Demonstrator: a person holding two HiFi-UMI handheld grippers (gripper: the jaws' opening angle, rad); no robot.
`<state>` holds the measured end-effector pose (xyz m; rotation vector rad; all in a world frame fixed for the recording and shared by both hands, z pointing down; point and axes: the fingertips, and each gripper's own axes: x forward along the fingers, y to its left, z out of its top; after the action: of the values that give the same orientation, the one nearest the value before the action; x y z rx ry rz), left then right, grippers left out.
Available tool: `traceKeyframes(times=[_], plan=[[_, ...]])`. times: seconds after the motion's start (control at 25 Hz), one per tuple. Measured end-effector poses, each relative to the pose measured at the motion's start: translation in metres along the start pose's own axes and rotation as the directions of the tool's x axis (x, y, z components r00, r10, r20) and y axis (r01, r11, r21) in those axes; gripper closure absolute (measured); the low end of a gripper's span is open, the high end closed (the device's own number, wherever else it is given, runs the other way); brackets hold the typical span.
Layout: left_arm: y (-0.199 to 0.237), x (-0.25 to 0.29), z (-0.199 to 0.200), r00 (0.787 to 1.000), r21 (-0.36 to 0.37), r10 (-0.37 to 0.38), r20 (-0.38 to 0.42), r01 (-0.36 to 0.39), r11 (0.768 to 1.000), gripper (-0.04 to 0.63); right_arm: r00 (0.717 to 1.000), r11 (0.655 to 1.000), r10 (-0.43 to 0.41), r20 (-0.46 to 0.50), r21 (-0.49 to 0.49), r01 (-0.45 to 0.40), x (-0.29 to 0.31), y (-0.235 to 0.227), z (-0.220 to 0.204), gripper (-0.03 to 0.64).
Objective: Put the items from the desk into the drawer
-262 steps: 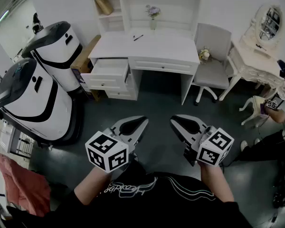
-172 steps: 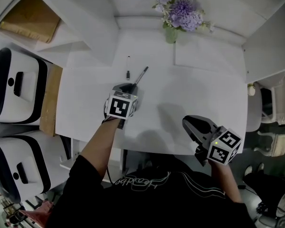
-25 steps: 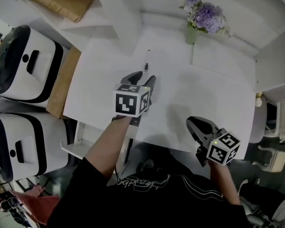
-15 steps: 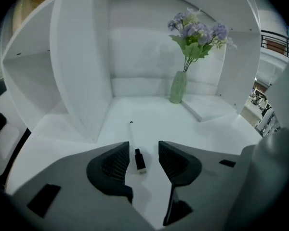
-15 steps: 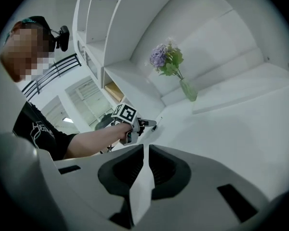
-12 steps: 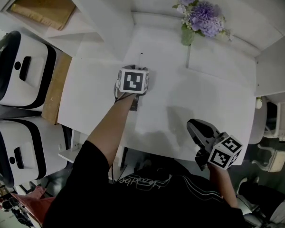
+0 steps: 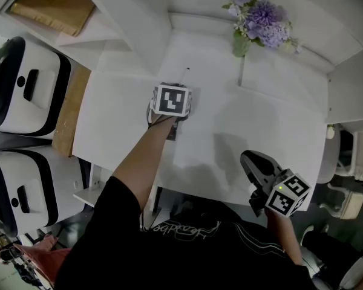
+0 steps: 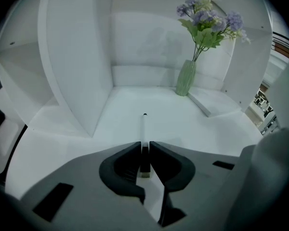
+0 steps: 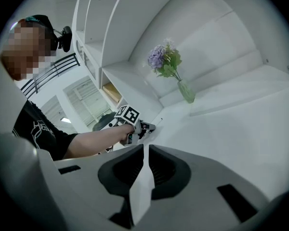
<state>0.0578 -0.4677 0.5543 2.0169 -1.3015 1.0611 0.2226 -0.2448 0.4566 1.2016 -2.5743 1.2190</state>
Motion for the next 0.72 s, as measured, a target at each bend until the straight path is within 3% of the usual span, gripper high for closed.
traceKeyframes(times=[0.32, 0.44, 0.72], plan=[[-0.012, -0.017, -0.009, 0.999, 0.005, -0.032, 0.001, 0.032, 0.999, 0.527, 1.0, 1.0, -0.012, 0.01, 0.002, 0.012, -0.007, 0.007, -0.009, 0.557], [-0.013, -0.04, -0.016, 1.0, 0.018, -0.024, 0.011, 0.023, 1.0, 0.528, 1.0, 1.0, -0.006, 0.02, -0.003, 0.006, -0.011, 0.02, -0.013, 0.557], [-0.029, -0.116, -0.041, 0.99, -0.001, -0.105, 0.098, 0.105, 0.994, 0.528, 0.999, 0.999, 0.026, 0.032, -0.042, -0.024, -0.018, 0.071, -0.037, 0.557]])
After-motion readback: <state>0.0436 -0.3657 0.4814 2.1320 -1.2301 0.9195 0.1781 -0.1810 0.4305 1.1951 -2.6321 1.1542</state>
